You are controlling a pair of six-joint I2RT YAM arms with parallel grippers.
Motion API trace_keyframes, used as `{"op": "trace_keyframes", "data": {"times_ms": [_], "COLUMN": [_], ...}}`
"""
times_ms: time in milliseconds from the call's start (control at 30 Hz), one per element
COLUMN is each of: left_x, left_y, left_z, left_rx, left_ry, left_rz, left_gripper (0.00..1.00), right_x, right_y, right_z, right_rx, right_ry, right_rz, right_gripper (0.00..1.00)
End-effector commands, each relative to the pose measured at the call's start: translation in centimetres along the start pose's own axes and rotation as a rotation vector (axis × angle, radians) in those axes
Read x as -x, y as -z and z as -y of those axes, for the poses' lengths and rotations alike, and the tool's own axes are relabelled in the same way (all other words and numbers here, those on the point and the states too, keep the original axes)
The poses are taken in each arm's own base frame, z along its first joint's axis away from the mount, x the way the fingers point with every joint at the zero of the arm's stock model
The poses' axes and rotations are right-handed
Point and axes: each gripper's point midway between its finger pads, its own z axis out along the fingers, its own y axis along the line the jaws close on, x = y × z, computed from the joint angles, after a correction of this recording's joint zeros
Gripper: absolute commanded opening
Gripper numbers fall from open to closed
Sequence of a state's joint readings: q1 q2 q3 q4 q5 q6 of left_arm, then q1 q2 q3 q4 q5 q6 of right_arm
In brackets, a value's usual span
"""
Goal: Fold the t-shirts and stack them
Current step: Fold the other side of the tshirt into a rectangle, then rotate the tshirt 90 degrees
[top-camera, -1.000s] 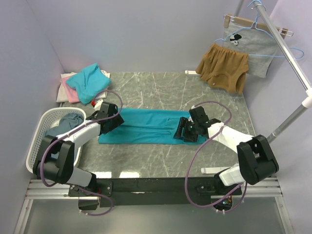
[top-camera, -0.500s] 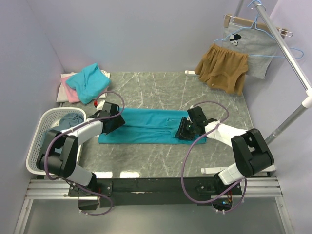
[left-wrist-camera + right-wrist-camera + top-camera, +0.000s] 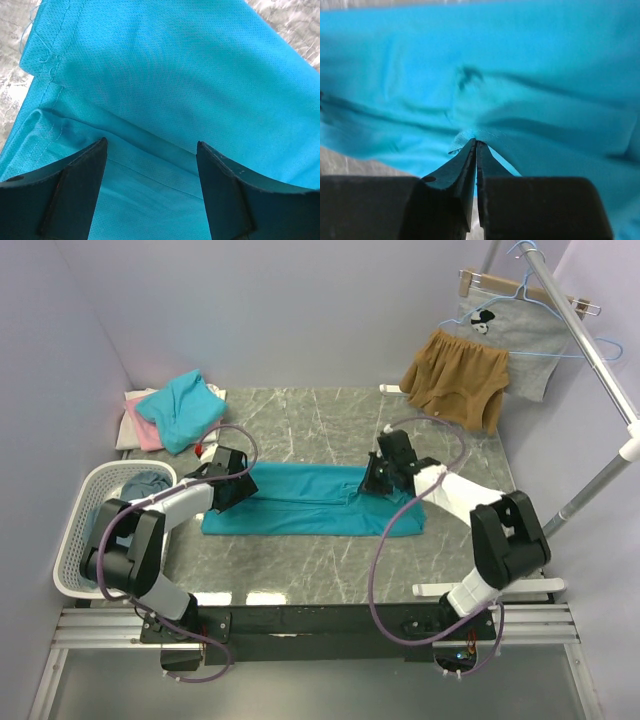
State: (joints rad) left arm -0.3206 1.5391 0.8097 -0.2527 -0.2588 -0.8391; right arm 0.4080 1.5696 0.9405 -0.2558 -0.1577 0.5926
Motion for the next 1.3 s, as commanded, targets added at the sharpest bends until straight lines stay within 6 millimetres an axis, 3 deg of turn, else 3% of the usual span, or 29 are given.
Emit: {"op": "trace_keyframes", "data": {"times_ms": [0,100,133,200,233,267,400,500,600,733,833,1033,1133,1267], "left_x": [1.1,0.9,0.7,0.5,0.5,0.4,0.7,1.6,3.6,6.3,6.5,3.8,2.3,-0.3], "left_y": [0.0,-0.4,-0.5,-0.7,-0.7,-0.8,-0.7,-0.1,1.0,2.3,2.1,-0.3,-1.3,-3.8], "left_z": [1.2,1.2,1.1,1.0,1.0,0.9,1.1,2.1,3.0,5.4,7.8,11.6,12.3,10.7], "left_rx": [-0.024,-0.016,-0.010,-0.006,-0.005,0.002,-0.002,-0.040,-0.060,-0.114,-0.207,-0.351,-0.357,-0.271], "left_ry": [-0.020,-0.031,-0.033,-0.037,-0.039,-0.042,-0.049,-0.052,-0.043,-0.045,-0.078,-0.152,-0.182,-0.196], "left_rz": [0.026,0.011,0.007,-0.002,-0.003,-0.007,0.003,0.032,0.094,0.148,0.124,-0.022,-0.069,-0.143], "left_gripper": [0.77,0.77,0.77,0.77,0.77,0.77,0.77,0.77,0.77,0.79,0.79,0.75,0.76,0.75], "right_x": [2.8,4.4,5.5,7.3,8.7,9.5,10.9,9.7,8.1,4.8,3.3,2.1,1.7,1.3], "right_y": [-1.3,-2.9,-3.3,-2.9,-2.3,-1.6,1.5,2.7,3.5,3.0,2.2,0.2,-0.9,-2.7], "right_z": [-0.4,0.7,1.0,2.7,2.9,3.6,3.4,3.7,5.5,7.1,7.6,8.5,8.7,9.6], "right_rx": [-0.056,-0.157,-0.195,-0.301,-0.333,-0.377,-0.360,-0.353,-0.402,-0.360,-0.321,-0.291,-0.289,-0.340], "right_ry": [0.060,0.106,0.118,0.150,0.155,0.168,0.155,0.135,0.102,0.033,0.009,-0.032,-0.039,-0.042], "right_rz": [0.025,0.021,0.041,0.102,0.139,0.168,0.251,0.249,0.219,0.140,0.108,0.059,0.022,-0.039], "right_gripper": [0.10,0.29,0.41,0.52,0.66,0.69,0.70,0.71,0.71,0.72,0.72,0.71,0.71,0.71]}}
